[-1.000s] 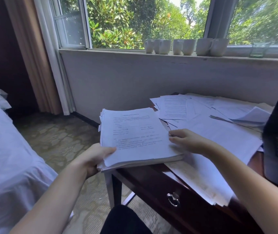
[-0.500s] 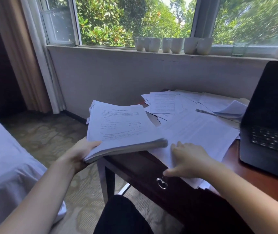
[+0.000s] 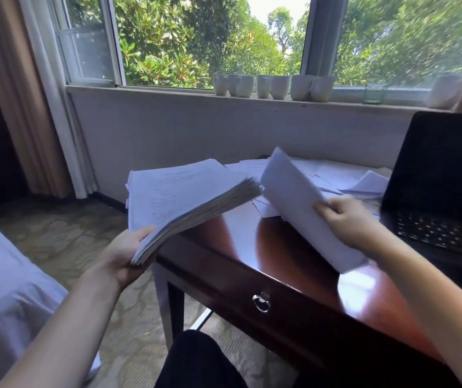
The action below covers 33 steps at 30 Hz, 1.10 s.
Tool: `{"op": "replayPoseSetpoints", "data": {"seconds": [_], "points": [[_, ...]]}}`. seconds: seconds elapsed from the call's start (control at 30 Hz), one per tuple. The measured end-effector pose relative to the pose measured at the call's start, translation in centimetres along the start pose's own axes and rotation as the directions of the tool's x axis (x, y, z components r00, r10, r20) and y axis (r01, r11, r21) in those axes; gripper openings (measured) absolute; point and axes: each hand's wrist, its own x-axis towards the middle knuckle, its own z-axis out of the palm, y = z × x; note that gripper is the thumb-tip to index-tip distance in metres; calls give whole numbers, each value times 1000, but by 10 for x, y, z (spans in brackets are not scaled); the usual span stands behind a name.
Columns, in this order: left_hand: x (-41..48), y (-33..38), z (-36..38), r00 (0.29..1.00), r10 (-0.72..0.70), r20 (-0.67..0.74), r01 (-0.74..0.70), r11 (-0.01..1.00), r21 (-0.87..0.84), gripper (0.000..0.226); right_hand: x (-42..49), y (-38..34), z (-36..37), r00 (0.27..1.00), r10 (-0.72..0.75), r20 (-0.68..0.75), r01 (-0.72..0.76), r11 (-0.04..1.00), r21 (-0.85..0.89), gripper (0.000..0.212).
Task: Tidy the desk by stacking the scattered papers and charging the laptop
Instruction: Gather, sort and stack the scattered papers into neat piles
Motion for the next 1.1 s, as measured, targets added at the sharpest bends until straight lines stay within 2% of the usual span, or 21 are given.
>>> {"op": "replayPoseSetpoints", "data": {"seconds": [0.1,0.13,0.23,0.3,0.4,0.5,0.57,0.7,0.8,0.83,0.9,0.97,1.0,1.03,1.1], "points": [[-2,-4,10,999,35,33,-39,992,119,47,6,-3,-13,969,-49,-241,65,996,56,40],[-2,-6,13,999,37,29,-41,987,154,46,7,-6,-17,951,-80,-300,99,994,48,41],[5,-12,14,999,44,-11,-40,975,217,15,8,-24,-18,879,-256,-402,236,967,-99,39],[10,-17,10,999,41,-3,-39,969,242,19,5,-37,-11,834,-388,-392,340,921,-188,37],[15,-20,8,998,53,-16,-44,933,357,23,0,-50,9,775,-544,-322,501,839,-213,32],[18,-16,4,1000,-3,-11,7,922,386,13,-2,-55,35,712,-671,-206,599,734,-322,36],[20,-15,2,999,-49,-5,47,926,375,17,0,-59,51,693,-712,-108,627,670,-397,37],[22,-13,-1,996,-94,-1,92,968,232,35,4,-59,72,793,-570,213,602,684,-411,30],[24,-7,-5,982,-186,13,181,967,179,64,-4,-57,81,768,-549,330,639,689,-342,45],[24,-6,-4,981,-193,18,187,964,188,62,-6,-56,82,760,-542,359,642,709,-291,52],[26,-6,-1,982,-187,-8,183,950,252,43,-4,-54,82,764,-491,419,609,764,-214,71],[27,-5,0,979,-191,-71,204,922,328,34,4,-48,79,791,-413,451,518,845,-135,88],[27,-5,1,978,-185,-98,209,910,358,34,9,-46,77,809,-394,435,470,879,-78,89],[27,-5,1,977,-176,-123,210,897,389,35,14,-44,75,824,-378,421,430,902,-32,83],[29,-4,2,974,-159,-160,215,869,446,39,25,-38,72,872,-306,382,331,944,1,54]]}}
